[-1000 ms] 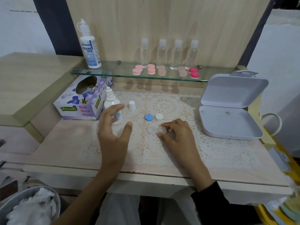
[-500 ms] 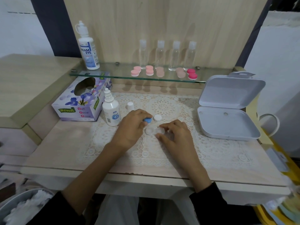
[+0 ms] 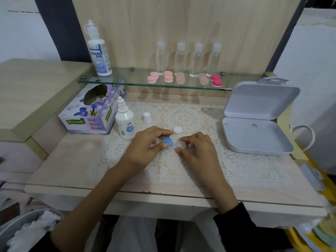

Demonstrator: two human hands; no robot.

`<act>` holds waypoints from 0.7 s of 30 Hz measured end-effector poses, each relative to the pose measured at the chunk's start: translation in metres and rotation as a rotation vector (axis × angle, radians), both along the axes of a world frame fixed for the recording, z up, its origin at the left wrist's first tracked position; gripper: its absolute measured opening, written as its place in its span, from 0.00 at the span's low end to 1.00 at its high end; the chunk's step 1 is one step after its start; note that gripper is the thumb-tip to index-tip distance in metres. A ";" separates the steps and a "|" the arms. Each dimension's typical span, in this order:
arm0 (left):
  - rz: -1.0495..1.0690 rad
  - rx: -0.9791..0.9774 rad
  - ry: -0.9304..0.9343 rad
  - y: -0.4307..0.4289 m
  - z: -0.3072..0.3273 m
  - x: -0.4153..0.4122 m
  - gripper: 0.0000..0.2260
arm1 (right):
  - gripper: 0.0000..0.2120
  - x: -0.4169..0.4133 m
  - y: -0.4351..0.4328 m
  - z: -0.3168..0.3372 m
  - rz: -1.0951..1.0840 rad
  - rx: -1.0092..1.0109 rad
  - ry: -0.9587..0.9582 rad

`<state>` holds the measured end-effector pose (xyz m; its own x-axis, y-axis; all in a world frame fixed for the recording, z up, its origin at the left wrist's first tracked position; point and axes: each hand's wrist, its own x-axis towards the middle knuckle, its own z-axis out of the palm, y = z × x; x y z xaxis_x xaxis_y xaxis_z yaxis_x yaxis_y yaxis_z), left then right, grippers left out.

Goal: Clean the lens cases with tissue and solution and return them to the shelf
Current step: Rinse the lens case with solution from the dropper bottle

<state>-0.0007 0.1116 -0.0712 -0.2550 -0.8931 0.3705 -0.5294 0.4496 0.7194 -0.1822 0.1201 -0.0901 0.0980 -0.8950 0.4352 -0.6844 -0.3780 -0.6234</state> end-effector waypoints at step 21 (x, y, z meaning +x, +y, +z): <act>-0.109 -0.143 -0.207 -0.004 -0.006 0.001 0.16 | 0.12 0.001 0.001 0.001 0.006 0.005 0.013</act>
<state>0.0002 0.1079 -0.0770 -0.4305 -0.7986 0.4207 -0.6014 0.6013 0.5261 -0.1817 0.1211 -0.0888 0.1087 -0.8964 0.4297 -0.6903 -0.3791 -0.6163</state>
